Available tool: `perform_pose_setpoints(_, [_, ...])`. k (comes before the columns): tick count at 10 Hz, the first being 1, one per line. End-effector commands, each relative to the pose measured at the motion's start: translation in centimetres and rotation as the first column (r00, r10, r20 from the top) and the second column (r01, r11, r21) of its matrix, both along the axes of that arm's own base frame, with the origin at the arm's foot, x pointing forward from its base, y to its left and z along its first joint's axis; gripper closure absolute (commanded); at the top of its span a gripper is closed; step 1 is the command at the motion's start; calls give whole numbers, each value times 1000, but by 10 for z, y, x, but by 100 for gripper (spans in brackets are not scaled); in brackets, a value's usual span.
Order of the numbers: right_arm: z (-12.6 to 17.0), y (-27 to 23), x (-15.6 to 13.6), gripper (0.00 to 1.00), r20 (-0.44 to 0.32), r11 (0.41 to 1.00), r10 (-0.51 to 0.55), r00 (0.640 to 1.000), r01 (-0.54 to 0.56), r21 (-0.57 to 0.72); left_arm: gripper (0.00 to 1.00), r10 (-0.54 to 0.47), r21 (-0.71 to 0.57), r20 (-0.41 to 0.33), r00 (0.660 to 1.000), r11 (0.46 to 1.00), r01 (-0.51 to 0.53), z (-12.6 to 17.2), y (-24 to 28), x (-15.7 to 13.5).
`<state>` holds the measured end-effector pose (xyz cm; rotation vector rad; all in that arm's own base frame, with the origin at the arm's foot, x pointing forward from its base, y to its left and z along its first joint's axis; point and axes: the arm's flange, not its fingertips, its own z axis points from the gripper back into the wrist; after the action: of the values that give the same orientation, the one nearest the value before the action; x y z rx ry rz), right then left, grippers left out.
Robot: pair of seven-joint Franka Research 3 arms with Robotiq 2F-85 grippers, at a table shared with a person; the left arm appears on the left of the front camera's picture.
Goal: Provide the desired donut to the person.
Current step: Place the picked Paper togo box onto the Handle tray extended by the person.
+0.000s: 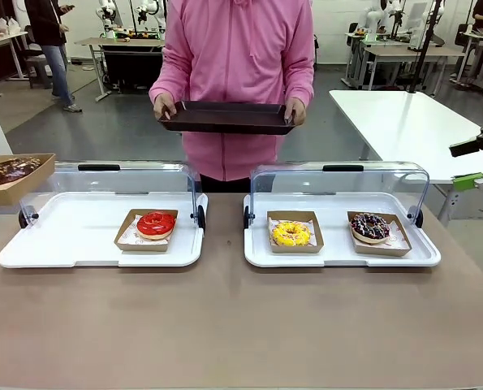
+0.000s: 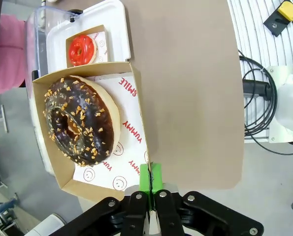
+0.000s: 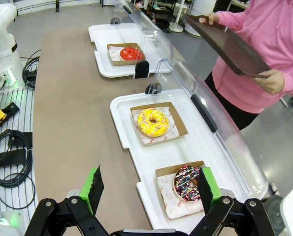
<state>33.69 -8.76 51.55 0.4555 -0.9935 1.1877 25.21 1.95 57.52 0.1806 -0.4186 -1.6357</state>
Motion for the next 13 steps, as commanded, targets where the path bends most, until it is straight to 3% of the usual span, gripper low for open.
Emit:
perform_pose_setpoints(1, [-1, 0, 2, 0, 13, 1000, 7, 1000, -7, 11, 100, 19, 10, -2, 1000, 1000, -19, 1, 1, -1])
perform_pose_setpoints(13, [-1, 0, 2, 0, 13, 1000, 7, 1000, -7, 11, 100, 19, 10, -2, 1000, 1000, -19, 1, 1, -1])
